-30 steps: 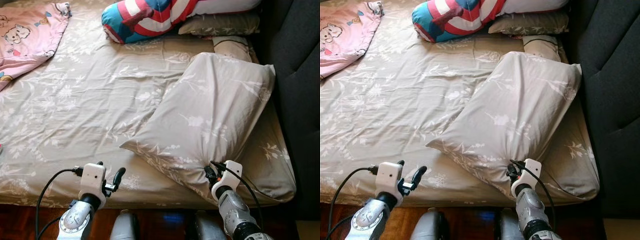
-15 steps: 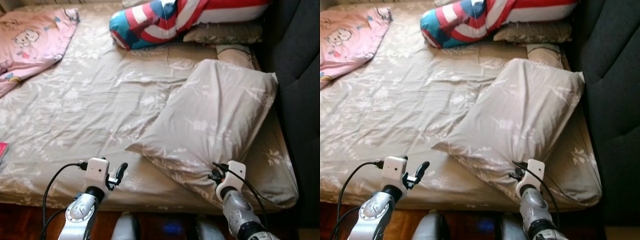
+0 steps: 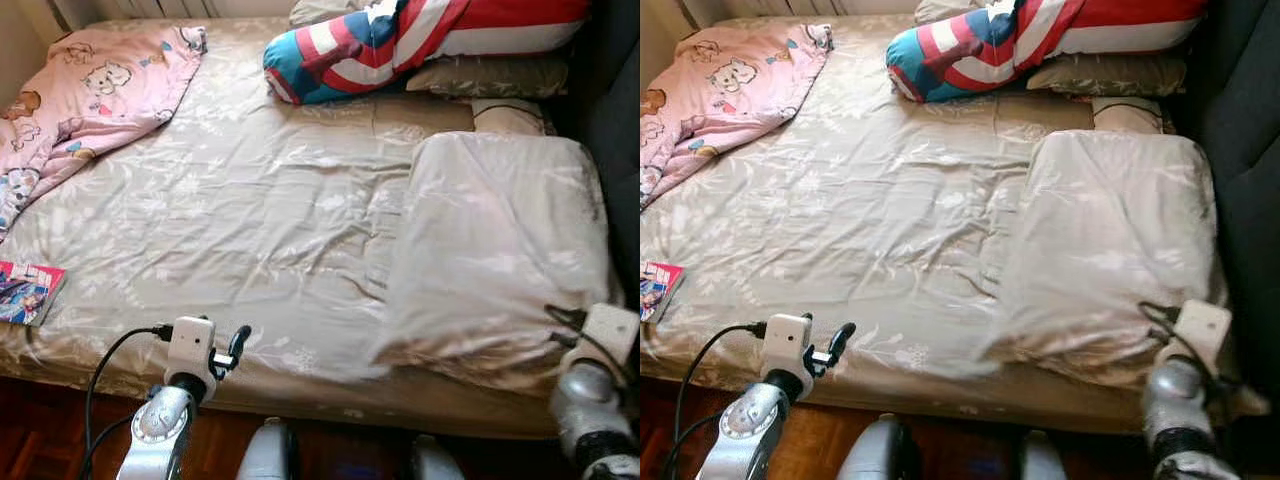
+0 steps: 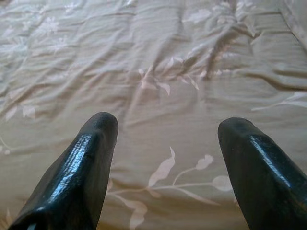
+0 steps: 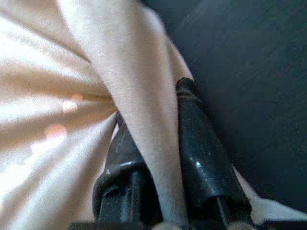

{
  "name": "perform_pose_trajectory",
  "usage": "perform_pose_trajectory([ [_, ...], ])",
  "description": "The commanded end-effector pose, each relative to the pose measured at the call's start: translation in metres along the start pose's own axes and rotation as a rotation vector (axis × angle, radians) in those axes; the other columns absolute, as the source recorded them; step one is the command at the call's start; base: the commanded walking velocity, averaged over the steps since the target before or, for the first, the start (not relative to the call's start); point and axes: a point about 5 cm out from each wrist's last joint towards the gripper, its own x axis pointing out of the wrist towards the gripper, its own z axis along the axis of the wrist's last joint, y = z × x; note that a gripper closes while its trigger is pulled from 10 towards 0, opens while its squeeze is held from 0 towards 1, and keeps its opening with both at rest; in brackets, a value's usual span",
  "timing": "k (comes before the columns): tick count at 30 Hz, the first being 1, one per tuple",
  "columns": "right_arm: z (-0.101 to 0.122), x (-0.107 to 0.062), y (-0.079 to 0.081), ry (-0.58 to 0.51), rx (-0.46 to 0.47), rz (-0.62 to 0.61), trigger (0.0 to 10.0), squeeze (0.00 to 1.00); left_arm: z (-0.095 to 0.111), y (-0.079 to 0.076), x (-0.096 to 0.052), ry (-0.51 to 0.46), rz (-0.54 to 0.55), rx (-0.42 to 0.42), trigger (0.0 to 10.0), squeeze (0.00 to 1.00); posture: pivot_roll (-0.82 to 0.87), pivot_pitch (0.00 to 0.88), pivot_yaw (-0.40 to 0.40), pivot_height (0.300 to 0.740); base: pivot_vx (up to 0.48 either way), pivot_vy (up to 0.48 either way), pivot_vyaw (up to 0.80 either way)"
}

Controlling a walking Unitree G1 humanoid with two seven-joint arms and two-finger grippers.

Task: Clean up the room

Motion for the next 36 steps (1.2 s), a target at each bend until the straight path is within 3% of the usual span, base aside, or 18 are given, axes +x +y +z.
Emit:
perform_pose_trajectory([
  [1, 0.025, 0.009, -0.017, -0.091, 0.029, -0.105, 0.0, 0.0, -0.008, 0.003, -0.005, 0.026, 0.004, -0.002, 10.0, 0.0, -0.02, 0.148, 0.05, 0.666, 0.0, 0.0, 0.0],
  [5, 0.042, 0.015, -0.03, -0.145, 0.009, -0.18, 0.0, 0.0, -0.009, 0.002, -0.005, 0.026, 0.004, -0.002, 10.0, 0.0, -0.02, 0.149, 0.049, 0.666, 0.0, 0.0, 0.0],
  [14, 0.038, 0.016, -0.041, -0.141, -0.033, -0.242, 0.0, 0.0, -0.011, -0.001, -0.003, 0.02, 0.001, -0.006, 10.0, 0.0, -0.01, 0.143, 0.048, 0.666, 0.0, 0.0, 0.0],
  [15, 0.037, 0.016, -0.042, -0.138, -0.032, -0.254, 0.4, 0.0, -0.011, -0.001, -0.003, 0.02, 0.001, -0.007, 10.0, 0.0, -0.01, 0.138, 0.05, 0.666, 0.0, 0.0, 0.0],
  [16, 0.037, 0.016, -0.044, -0.135, -0.035, -0.266, 4.9, 0.0, -0.012, -0.001, -0.003, 0.019, -0.001, -0.007, 10.0, 0.0, -0.01, 0.135, 0.049, 0.666, 0.0, 0.0, 0.0],
  [17, 0.037, 0.016, -0.044, -0.135, -0.035, -0.266, 4.9, 0.0, -0.012, -0.001, -0.003, 0.019, -0.001, -0.007, 10.0, 0.0, -0.01, 0.135, 0.049, 0.666, 0.0, 0.0, 0.0],
  [18, 0.037, 0.017, -0.043, -0.14, -0.045, -0.25, 10.0, 0.0, -0.012, -0.001, -0.003, 0.019, -0.001, -0.007, 10.0, 0.0, -0.01, 0.134, 0.049, 0.666, 0.0, 0.0, 0.0],
  [22, 0.037, 0.015, -0.036, -0.148, -0.02, -0.212, 10.0, 0.0, -0.012, -0.001, -0.003, 0.017, 0.0, -0.006, 10.0, 0.0, -0.01, 0.126, 0.049, 0.666, 0.0, 0.0, 0.0],
  [23, 0.037, 0.014, -0.034, -0.147, -0.017, -0.207, 10.0, 0.98, -0.013, -0.001, -0.003, 0.017, 0.0, -0.006, 10.0, 0.0, -0.01, 0.124, 0.049, 0.666, 0.0, 0.0, 0.0],
  [24, 0.037, 0.014, -0.033, -0.149, -0.016, -0.201, 10.0, 1.0, -0.013, -0.001, -0.003, 0.016, 0.0, -0.007, 10.0, 0.0, -0.01, 0.124, 0.049, 0.666, 0.0, 0.0, 0.0],
  [27, 0.041, 0.012, -0.027, -0.183, -0.012, -0.177, 10.0, 1.0, -0.013, -0.001, -0.003, 0.016, -0.001, -0.008, 10.0, 0.0, -0.01, 0.122, 0.049, 0.666, 0.0, 0.0, 0.0],
  [28, 0.048, 0.011, -0.023, -0.238, -0.049, -0.157, 10.0, 0.46, -0.013, -0.001, -0.002, 0.016, 0.0, -0.011, 10.0, 0.0, 0.0, 0.125, 0.048, 0.666, 0.0, 0.0, 0.0],
  [29, 0.052, 0.011, -0.021, -0.266, -0.064, -0.145, 10.0, 0.46, -0.013, -0.001, -0.002, 0.015, 0.001, -0.012, 10.0, 0.0, -0.01, 0.126, 0.048, 0.666, 0.0, 0.0, 0.0],
  [30, 0.054, 0.01, -0.02, -0.284, -0.071, -0.138, 10.0, 0.0, -0.013, -0.001, -0.002, 0.015, 0.002, -0.014, 10.0, 0.0, -0.01, 0.126, 0.048, 0.666, 0.0, 0.0, 0.0],
  [35, 0.063, 0.002, 0.006, -0.349, -0.022, 0.05, 10.0, 0.0, -0.013, -0.001, -0.002, 0.011, 0.014, -0.031, 10.0, 0.0, -0.02, 0.132, 0.043, 0.666, 0.0, 0.0, 0.0],
  [36, 0.065, -0.004, 0.02, -0.369, 0.003, 0.151, 10.0, 0.0, -0.014, -0.001, -0.001, 0.011, 0.024, -0.049, 10.0, 0.0, -0.02, 0.132, 0.039, 0.666, 0.0, 0.0, 0.0],
])
